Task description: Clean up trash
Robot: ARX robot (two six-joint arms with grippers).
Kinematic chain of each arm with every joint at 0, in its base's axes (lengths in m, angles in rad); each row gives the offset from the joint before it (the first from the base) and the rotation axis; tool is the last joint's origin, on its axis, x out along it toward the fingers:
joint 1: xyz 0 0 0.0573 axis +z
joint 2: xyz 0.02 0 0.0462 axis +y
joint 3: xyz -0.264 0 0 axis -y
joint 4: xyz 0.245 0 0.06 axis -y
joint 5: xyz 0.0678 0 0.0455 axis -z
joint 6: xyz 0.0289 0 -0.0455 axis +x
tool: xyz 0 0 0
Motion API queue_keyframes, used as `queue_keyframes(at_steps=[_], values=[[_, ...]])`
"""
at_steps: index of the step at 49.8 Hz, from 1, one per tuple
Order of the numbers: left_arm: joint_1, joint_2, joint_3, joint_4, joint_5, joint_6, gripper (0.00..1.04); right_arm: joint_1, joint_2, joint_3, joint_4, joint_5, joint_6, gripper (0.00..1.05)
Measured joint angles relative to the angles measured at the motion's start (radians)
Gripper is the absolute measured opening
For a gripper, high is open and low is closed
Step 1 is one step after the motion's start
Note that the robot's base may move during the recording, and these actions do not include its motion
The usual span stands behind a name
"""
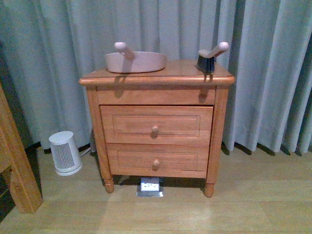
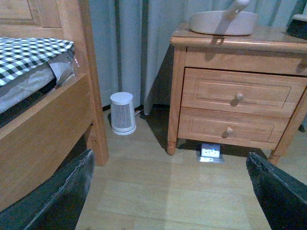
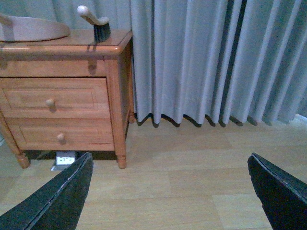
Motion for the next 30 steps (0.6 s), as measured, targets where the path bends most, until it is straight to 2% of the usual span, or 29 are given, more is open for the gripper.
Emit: queue_keyframes(at_steps=[30], values=[[0.0, 0.0, 0.0, 0.0, 0.0, 0.0, 0.97, 0.0, 0.0, 0.0, 0.0, 0.0, 0.0, 0.97]])
